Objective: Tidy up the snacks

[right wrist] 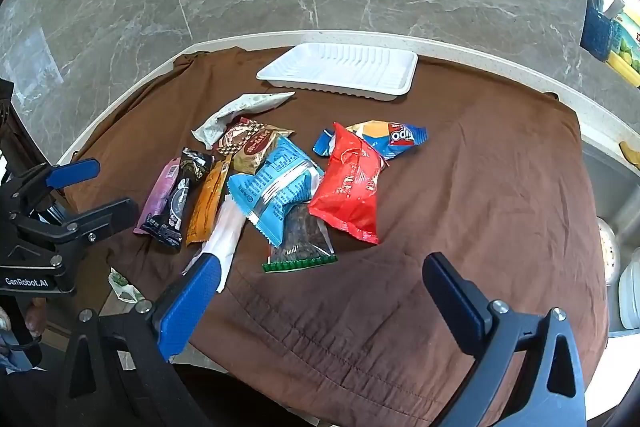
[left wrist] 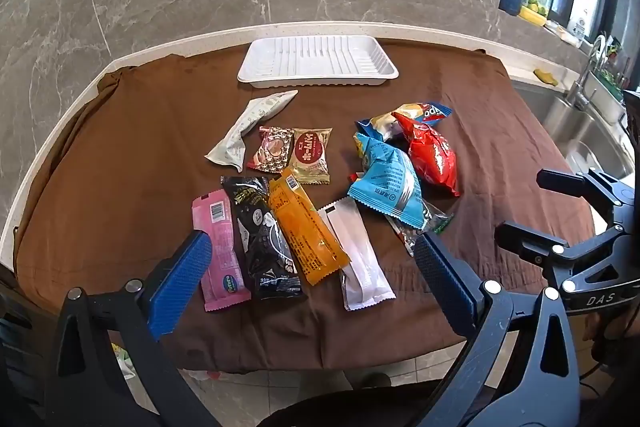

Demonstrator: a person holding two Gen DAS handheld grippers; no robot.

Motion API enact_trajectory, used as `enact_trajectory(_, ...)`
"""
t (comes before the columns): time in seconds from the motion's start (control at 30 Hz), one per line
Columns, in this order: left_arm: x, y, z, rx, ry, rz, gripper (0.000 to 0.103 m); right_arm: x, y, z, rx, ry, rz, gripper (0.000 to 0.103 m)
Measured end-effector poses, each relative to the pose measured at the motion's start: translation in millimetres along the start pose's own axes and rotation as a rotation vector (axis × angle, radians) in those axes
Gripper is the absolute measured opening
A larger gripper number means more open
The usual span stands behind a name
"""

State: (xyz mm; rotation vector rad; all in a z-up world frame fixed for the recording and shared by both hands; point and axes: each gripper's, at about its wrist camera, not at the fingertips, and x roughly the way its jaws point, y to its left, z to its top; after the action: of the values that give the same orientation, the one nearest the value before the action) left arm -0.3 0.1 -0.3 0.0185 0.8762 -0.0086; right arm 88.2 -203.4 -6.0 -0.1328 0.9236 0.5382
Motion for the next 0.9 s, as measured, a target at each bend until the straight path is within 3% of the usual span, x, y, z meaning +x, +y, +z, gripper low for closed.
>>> enact_trajectory(0.9, 6.6, -1.0, -0.2, -0.002, 0.007, -0.003, 0.103, -2.0, 1.5, 1.8, -0.001, -0.002, 0.018, 0.103)
